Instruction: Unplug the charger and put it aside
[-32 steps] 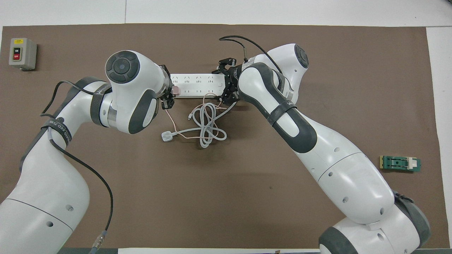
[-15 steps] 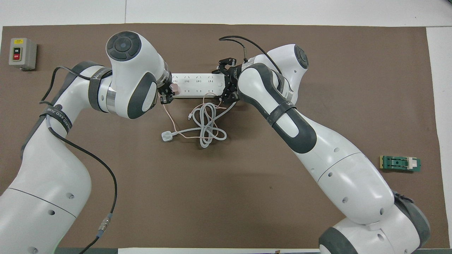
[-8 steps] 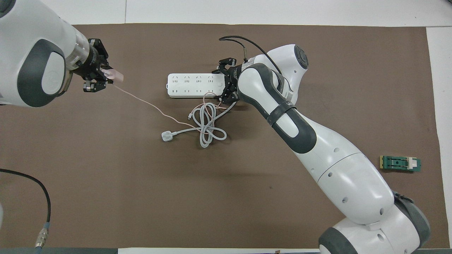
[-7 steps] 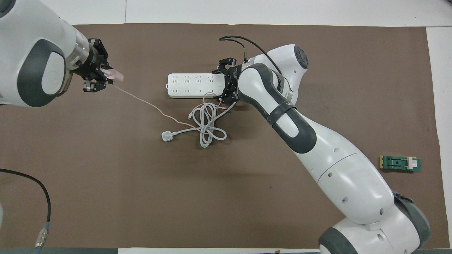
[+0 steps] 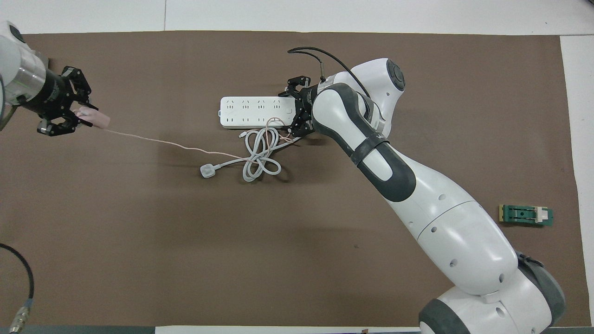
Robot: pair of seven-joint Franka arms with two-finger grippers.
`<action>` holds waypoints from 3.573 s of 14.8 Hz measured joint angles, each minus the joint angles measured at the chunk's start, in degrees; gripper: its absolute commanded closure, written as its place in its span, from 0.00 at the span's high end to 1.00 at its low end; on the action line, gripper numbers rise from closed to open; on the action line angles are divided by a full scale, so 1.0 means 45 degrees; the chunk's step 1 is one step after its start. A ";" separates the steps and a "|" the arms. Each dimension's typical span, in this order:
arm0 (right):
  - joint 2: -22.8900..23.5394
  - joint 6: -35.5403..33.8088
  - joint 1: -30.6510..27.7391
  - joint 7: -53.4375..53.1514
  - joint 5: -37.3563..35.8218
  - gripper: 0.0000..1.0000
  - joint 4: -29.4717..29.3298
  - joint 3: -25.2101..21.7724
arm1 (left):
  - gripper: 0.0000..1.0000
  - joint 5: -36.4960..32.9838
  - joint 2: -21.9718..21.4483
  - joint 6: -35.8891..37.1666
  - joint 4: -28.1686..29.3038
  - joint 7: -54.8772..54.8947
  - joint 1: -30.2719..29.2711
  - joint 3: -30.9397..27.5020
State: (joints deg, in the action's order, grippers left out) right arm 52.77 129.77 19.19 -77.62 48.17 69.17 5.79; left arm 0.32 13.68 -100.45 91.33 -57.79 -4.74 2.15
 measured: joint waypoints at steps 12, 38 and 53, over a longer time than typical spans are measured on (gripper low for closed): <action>-0.2565 -0.2245 -0.1227 -0.0206 -0.0035 1.00 0.0376 -0.0167 | 1.00 0.0002 -0.1446 -0.1972 0.3451 0.3785 -0.0537 0.0002; -0.8945 -1.0561 -0.3297 1.5180 -1.0807 1.00 0.1110 -0.0604 | 1.00 -0.0234 -0.3022 0.2146 0.1328 1.3234 0.0748 0.0132; -1.1808 -1.0506 -0.4846 1.8320 -1.1042 1.00 0.4564 -0.0610 | 1.00 -0.0238 -0.2935 0.2115 0.1192 1.3400 0.1393 -0.0039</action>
State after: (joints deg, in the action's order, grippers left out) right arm -0.37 82.49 -2.62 4.82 -1.52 89.71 3.05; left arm -0.76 0.47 -90.93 96.69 2.51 1.52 1.97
